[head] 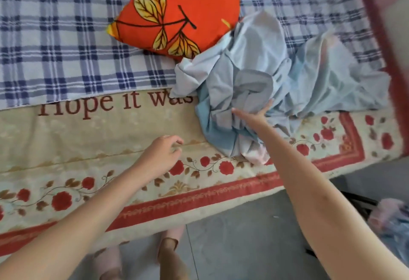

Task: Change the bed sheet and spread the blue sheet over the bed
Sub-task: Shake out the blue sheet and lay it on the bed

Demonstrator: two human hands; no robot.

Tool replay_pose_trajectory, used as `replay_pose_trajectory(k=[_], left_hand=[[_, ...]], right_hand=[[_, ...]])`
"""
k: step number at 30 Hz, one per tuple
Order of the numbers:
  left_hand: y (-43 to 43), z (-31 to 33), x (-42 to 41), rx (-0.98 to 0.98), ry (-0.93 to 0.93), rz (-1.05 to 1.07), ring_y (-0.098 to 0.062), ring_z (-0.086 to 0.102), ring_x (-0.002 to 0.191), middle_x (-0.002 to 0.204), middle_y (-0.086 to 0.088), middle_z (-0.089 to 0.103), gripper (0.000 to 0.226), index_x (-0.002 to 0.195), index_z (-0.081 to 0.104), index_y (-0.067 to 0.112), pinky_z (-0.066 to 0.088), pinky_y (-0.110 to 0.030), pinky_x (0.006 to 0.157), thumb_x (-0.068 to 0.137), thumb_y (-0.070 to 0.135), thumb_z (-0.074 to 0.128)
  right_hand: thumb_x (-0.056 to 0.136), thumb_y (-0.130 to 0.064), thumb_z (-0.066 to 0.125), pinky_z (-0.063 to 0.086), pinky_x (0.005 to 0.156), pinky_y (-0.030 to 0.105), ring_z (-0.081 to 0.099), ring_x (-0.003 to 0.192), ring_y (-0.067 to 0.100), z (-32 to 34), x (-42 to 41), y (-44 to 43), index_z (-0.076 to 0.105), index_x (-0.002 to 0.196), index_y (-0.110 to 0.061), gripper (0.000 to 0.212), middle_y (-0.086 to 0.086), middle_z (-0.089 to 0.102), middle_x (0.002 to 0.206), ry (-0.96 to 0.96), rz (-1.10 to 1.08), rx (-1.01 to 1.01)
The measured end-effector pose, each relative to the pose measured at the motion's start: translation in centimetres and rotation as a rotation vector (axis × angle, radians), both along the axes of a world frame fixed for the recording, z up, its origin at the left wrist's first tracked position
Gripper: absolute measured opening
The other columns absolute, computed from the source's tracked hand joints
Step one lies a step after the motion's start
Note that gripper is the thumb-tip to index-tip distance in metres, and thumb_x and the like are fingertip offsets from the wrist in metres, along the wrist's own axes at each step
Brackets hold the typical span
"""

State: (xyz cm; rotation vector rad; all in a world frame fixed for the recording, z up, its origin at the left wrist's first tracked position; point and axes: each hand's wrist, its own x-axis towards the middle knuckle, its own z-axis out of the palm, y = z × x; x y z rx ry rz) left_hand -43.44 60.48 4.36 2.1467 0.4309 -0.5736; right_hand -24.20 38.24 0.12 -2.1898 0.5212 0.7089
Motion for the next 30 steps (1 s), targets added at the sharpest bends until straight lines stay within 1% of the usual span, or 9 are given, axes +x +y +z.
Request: replay_pose_trajectory(k=[2, 4, 8, 13, 17, 20, 23, 26, 30], left_hand=[[-0.4, -0.6, 0.3, 0.015, -0.008, -0.033, -0.013, 0.056, 0.087, 0.137, 0.003, 0.049, 0.03, 0.126, 0.054, 0.023, 0.04, -0.012, 0.066, 0.096, 0.023, 0.048], [-0.6, -0.4, 0.5, 0.033, -0.013, -0.024, -0.011, 0.052, 0.11, 0.142, 0.003, 0.044, 0.037, 0.131, 0.05, 0.023, 0.038, -0.015, 0.086, 0.094, 0.024, 0.054], [-2.0, 2.1, 0.7, 0.238, -0.085, -0.125, -0.022, 0.004, 0.146, 0.158, 0.0, -0.004, 0.1, 0.151, 0.005, 0.032, 0.013, -0.038, 0.117, 0.078, 0.035, 0.074], [-5.9, 7.5, 2.7, 0.39, -0.192, -0.504, -0.024, -0.055, 0.121, 0.13, -0.002, -0.061, 0.143, 0.128, -0.048, 0.035, -0.024, -0.057, 0.103, 0.064, 0.054, 0.078], [-9.6, 13.4, 4.1, 0.051, -0.456, -0.351, -0.024, -0.014, 0.146, 0.157, 0.01, -0.013, 0.109, 0.144, 0.001, 0.039, -0.002, -0.059, 0.112, 0.063, 0.062, 0.07], [-9.6, 18.1, 4.2, -0.226, -0.494, -0.124, -0.002, 0.057, 0.105, 0.105, 0.017, 0.059, 0.045, 0.118, 0.052, 0.019, 0.045, -0.025, 0.088, 0.076, 0.02, 0.07], [-7.3, 23.5, 3.0, -0.169, -0.601, 0.031, 0.006, 0.054, 0.063, 0.065, 0.014, 0.056, 0.018, 0.09, 0.054, 0.013, 0.039, -0.024, 0.051, 0.078, 0.014, 0.068], [-4.8, 28.2, 2.9, -0.214, -0.576, 0.351, -0.004, 0.062, 0.086, 0.087, 0.019, 0.064, 0.028, 0.102, 0.06, 0.03, 0.05, -0.03, 0.071, 0.078, 0.019, 0.07], [-2.3, 36.7, 3.0, -0.317, -0.718, 0.328, -0.005, 0.063, 0.094, 0.094, 0.021, 0.063, 0.037, 0.094, 0.056, 0.041, 0.049, -0.025, 0.08, 0.072, 0.018, 0.075]], right_hand=[[0.081, -0.02, 0.068, 0.044, 0.082, 0.03, 0.057, 0.111, 0.025, -1.4, -0.7, 1.7, 0.05, 0.127, -0.008, 0.051, 0.007, 0.06, 0.116, -0.058, 0.046, -0.178], [0.083, -0.012, 0.058, 0.041, 0.074, 0.03, 0.06, 0.102, 0.034, -1.8, -2.1, 2.0, 0.06, 0.107, -0.002, 0.025, 0.017, 0.064, 0.105, -0.147, -0.043, -0.23], [0.075, -0.011, 0.053, 0.049, 0.068, 0.038, 0.061, 0.073, 0.03, 2.6, -4.3, -0.1, 0.056, 0.08, -0.008, 0.007, 0.01, 0.062, 0.073, -0.079, -0.144, -0.042], [0.082, -0.009, 0.058, 0.036, 0.06, 0.03, 0.045, 0.059, 0.019, 15.3, -10.5, -2.7, 0.041, 0.057, -0.013, 0.031, 0.005, 0.048, 0.059, -0.05, 0.185, -0.086], [0.084, -0.001, 0.057, 0.034, 0.069, 0.027, 0.054, 0.078, 0.027, 26.5, -13.6, -2.0, 0.059, 0.069, -0.004, 0.016, 0.012, 0.061, 0.072, -0.284, 0.433, -0.073], [0.086, -0.011, 0.061, 0.043, 0.091, 0.027, 0.059, 0.101, 0.028, 32.3, -14.6, -1.1, 0.065, 0.106, 0.0, 0.023, 0.008, 0.066, 0.099, -0.342, 0.461, -0.001], [0.081, -0.036, 0.067, 0.03, 0.108, 0.039, 0.052, 0.109, 0.013, 37.8, -16.1, -1.7, 0.061, 0.111, -0.022, 0.033, -0.019, 0.055, 0.102, -0.458, 0.581, 0.031], [0.068, -0.05, 0.074, 0.027, 0.102, 0.021, 0.036, 0.125, 0.002, 42.4, -16.4, -3.5, 0.027, 0.144, -0.027, 0.092, -0.016, 0.039, 0.137, -0.38, 0.495, 0.105], [0.047, -0.063, 0.074, 0.024, 0.116, 0.044, 0.004, 0.144, 0.009, 46.1, -16.2, -2.0, -0.02, 0.144, -0.042, 0.136, -0.007, -0.007, 0.158, -0.567, 0.48, 0.219]])
